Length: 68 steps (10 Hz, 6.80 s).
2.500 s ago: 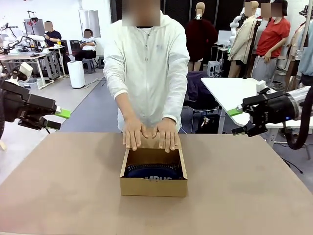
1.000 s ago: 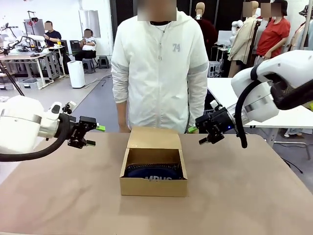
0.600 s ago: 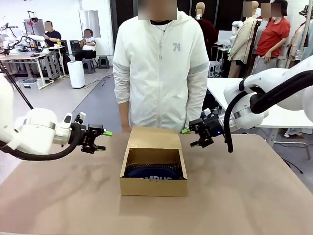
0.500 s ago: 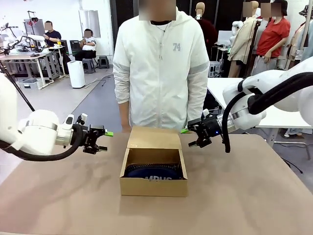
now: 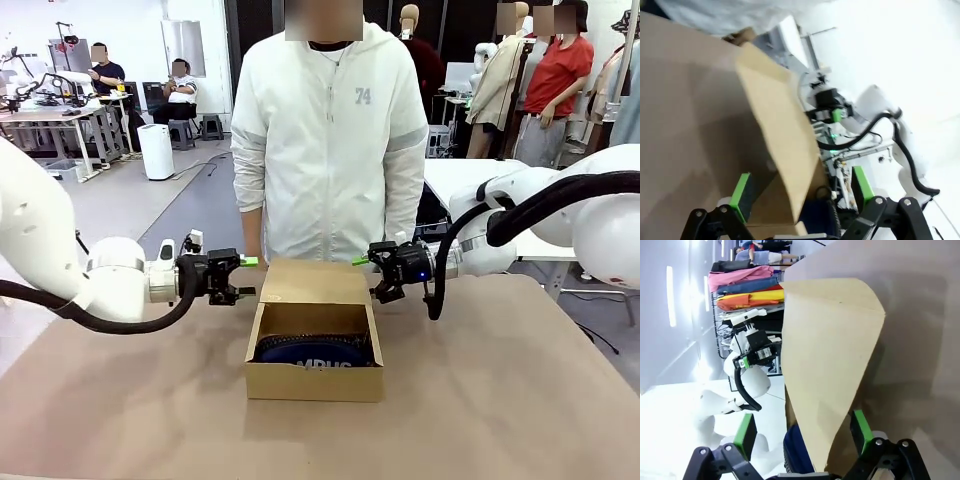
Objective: Pack the items into the box.
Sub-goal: Close the Mailer Box.
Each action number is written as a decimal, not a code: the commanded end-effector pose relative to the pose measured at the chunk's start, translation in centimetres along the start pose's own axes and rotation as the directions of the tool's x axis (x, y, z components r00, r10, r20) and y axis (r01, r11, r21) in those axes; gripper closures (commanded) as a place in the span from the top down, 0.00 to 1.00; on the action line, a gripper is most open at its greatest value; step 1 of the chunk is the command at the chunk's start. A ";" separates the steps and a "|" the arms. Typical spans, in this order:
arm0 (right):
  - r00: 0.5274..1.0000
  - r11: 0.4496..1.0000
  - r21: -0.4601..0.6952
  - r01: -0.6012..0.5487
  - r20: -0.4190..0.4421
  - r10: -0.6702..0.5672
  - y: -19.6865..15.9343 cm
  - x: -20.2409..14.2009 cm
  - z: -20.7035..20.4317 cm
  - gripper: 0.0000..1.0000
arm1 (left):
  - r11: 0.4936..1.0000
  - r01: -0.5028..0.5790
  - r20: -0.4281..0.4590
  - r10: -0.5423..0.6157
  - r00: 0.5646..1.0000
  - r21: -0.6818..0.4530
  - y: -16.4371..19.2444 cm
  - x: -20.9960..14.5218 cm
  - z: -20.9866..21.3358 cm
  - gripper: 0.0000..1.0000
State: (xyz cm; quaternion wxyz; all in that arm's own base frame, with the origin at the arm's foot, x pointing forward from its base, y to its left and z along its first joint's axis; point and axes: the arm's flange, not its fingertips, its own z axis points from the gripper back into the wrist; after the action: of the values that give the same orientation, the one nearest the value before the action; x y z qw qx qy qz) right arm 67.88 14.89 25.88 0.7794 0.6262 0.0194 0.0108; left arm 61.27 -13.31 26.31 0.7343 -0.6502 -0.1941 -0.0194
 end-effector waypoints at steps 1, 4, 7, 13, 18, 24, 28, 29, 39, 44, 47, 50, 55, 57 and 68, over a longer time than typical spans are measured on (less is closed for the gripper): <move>1.000 0.999 0.050 0.012 -0.006 -0.012 0.7 0.9 -0.1 1.00 | 0.995 0.013 -0.065 -0.020 0.998 -0.103 0.5 -0.2 -0.9 1.00; 1.000 0.997 0.074 -0.020 -0.020 0.021 1.2 0.2 -0.6 1.00 | 0.995 -0.019 -0.138 0.005 0.990 -0.100 1.4 -0.3 -2.8 1.00; 0.999 0.995 0.090 -0.040 -0.028 0.043 1.4 -0.4 -0.8 1.00 | 0.994 -0.020 -0.176 0.001 0.984 -0.109 1.6 -0.4 -4.1 1.00; 0.996 0.996 0.074 -0.054 -0.071 0.059 1.4 -0.8 -1.0 0.73 | 0.993 0.003 -0.165 -0.023 0.986 -0.120 1.2 -0.5 -4.3 0.65; 0.995 0.995 0.066 -0.077 -0.065 0.082 1.1 -0.8 -1.1 0.73 | 0.990 0.040 -0.167 -0.062 0.984 -0.132 0.5 -0.8 -4.2 0.65; 0.979 0.980 0.039 -0.195 -0.050 0.197 2.1 -1.8 -0.1 0.53 | 0.985 0.113 -0.168 -0.135 0.976 -0.134 -1.8 -1.1 -3.9 0.46; 0.848 0.850 -0.022 -0.526 0.063 0.526 5.5 -4.2 1.4 0.53 | 0.960 0.251 -0.142 -0.268 0.953 -0.122 -4.9 -2.4 -3.0 0.46; 0.816 0.820 -0.018 -0.572 0.090 0.571 5.9 -4.5 1.5 0.53 | 0.955 0.271 -0.129 -0.286 0.950 -0.123 -5.4 -2.7 -2.7 0.46; 0.720 0.722 0.001 -0.692 0.069 0.691 5.8 -5.6 0.6 0.53 | 0.883 0.443 -0.092 -0.460 0.883 -0.159 -7.1 -4.7 -2.6 0.46; 0.307 0.326 -0.084 -0.942 0.190 0.933 5.3 -11.7 0.4 0.53 | 0.631 0.766 0.046 -0.767 0.640 -0.126 -8.8 -8.9 -1.3 0.46; 0.125 0.153 -0.109 -0.982 0.230 0.965 4.7 -13.6 0.2 0.53 | 0.526 0.836 0.075 -0.838 0.541 -0.156 -8.7 -10.4 -1.8 0.46; 0.084 0.098 -0.052 -0.994 0.216 0.973 3.4 -15.2 -0.1 1.00 | 0.493 0.854 0.125 -0.848 0.515 -0.167 -8.1 -11.3 -2.0 1.00; 0.055 0.071 -0.066 -0.995 0.211 0.976 2.7 -16.7 2.0 1.00 | 0.481 0.856 0.082 -0.861 0.502 -0.190 -7.6 -13.4 0.0 1.00; 0.083 0.108 -0.118 -0.987 0.196 0.977 1.9 -17.8 4.5 1.00 | 0.450 0.870 -0.018 -0.890 0.456 -0.200 -7.4 -15.3 2.5 1.00; 0.019 0.021 -0.155 -0.988 0.019 1.000 4.0 -18.1 -3.2 1.00 | 0.311 0.932 -0.037 -0.950 0.310 -0.187 -7.3 -13.5 -1.0 1.00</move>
State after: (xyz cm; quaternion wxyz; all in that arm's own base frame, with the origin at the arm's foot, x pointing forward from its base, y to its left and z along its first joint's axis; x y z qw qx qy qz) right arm 49.53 18.17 29.53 0.5794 0.4579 -0.4765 0.4770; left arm 45.31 -18.31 29.96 0.5498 -0.4654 -0.5070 -0.4733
